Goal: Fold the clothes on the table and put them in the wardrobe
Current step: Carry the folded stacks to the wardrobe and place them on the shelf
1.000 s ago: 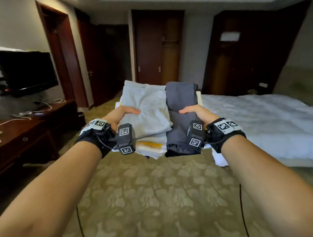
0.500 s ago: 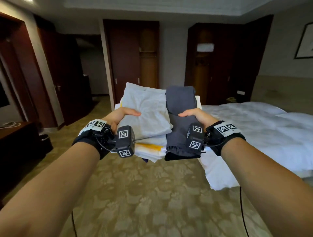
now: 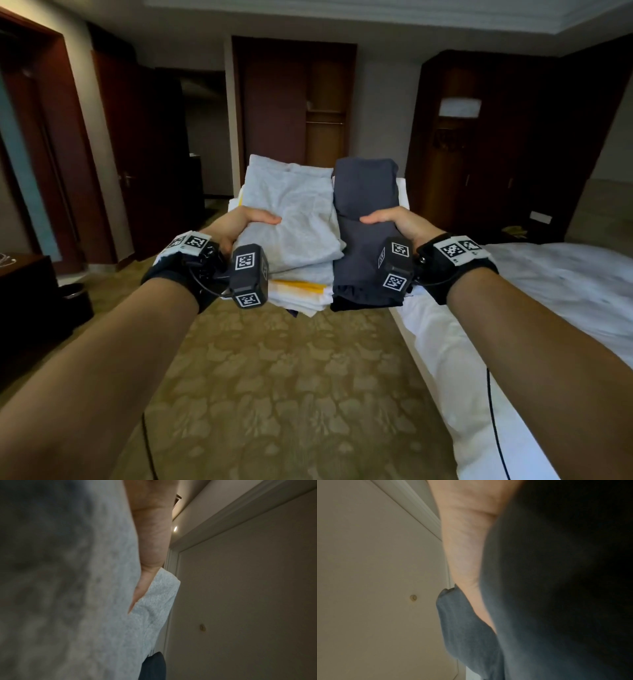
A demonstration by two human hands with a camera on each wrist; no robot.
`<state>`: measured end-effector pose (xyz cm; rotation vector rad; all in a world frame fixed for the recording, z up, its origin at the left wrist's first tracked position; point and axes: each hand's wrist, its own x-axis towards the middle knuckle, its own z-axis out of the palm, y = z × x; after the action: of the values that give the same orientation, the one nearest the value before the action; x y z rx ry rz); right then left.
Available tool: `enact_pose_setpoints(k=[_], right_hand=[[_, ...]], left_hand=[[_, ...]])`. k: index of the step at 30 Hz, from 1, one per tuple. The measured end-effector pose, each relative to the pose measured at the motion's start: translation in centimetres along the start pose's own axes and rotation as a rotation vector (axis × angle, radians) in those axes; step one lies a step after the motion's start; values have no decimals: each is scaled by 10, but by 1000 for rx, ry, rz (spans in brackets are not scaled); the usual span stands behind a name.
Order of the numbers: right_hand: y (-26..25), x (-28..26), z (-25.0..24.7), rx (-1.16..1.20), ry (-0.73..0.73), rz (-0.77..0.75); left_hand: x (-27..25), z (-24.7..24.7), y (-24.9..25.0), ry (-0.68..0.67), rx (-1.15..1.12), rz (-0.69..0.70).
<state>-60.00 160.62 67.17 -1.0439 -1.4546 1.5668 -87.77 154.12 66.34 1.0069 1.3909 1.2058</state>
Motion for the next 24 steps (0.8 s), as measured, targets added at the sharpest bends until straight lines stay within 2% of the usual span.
enact_pose_setpoints(k=[5,10,15,20,24], right_hand=[[-3,157,-21,15,21,-7],[-27,312,-52,13,60,-48],[-46,463,-94,-27,97,-20],[-48,613,-146,-31,60,32],[-61,740,-190,-54,28,20]], left_hand=[[152,-12,25,14,49,19],[314,-21,66,-33,44,18],[473,-19,91,-41,23,-13],[629,-4,101,-52,17,-26],[755,6,117,-7,9,-33]])
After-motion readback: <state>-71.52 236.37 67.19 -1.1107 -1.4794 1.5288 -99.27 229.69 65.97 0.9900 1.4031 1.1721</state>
